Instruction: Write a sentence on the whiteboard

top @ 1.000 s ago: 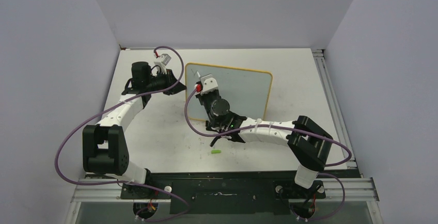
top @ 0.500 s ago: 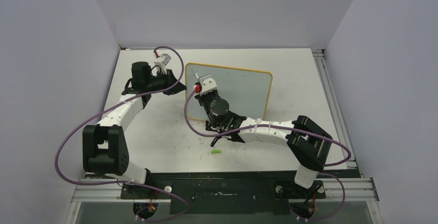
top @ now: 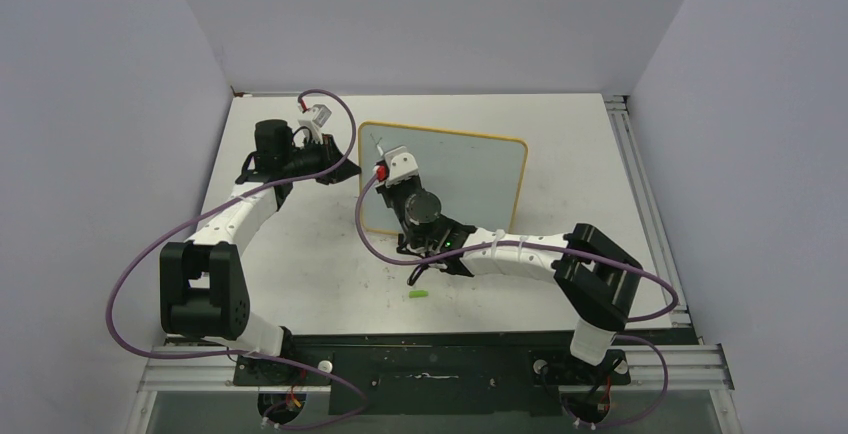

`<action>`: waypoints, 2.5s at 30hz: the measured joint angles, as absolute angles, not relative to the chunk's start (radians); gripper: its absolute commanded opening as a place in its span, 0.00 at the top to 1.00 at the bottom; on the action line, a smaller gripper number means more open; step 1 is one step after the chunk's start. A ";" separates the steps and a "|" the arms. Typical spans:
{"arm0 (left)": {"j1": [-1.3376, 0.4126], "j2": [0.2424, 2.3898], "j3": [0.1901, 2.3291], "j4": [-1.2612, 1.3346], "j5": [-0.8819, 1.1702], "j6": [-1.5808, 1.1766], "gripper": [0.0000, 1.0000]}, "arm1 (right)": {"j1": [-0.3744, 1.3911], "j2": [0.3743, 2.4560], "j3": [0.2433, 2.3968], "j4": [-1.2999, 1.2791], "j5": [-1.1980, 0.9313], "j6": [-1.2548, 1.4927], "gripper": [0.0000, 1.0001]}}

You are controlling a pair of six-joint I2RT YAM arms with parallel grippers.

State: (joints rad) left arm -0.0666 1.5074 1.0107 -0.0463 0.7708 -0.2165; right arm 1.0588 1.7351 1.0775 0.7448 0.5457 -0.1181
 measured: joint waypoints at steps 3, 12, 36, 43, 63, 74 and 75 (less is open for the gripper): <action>-0.067 1.507 1.011 -0.047 0.770 -0.216 0.94 | 1.059 1.742 1.077 0.743 0.545 -0.113 0.95; -0.067 1.507 1.011 -0.049 0.770 -0.216 0.94 | 1.060 1.745 1.075 0.729 0.543 -0.088 0.95; -0.068 1.507 1.011 -0.050 0.767 -0.216 0.94 | 1.095 1.734 1.030 0.694 0.548 -0.067 0.95; -0.068 1.507 1.011 -0.050 0.767 -0.216 0.94 | 1.077 1.689 1.030 0.697 0.543 -0.067 0.95; -0.069 1.507 1.011 -0.050 0.766 -0.216 0.95 | 1.029 1.681 1.030 0.702 0.508 -0.065 0.95; -0.069 1.507 1.011 -0.050 0.766 -0.216 0.95 | 1.029 1.681 1.030 0.693 0.499 -0.059 0.95; -0.069 1.507 1.011 -0.050 0.766 -0.216 0.95 | 1.029 1.681 1.030 0.692 0.498 -0.059 0.95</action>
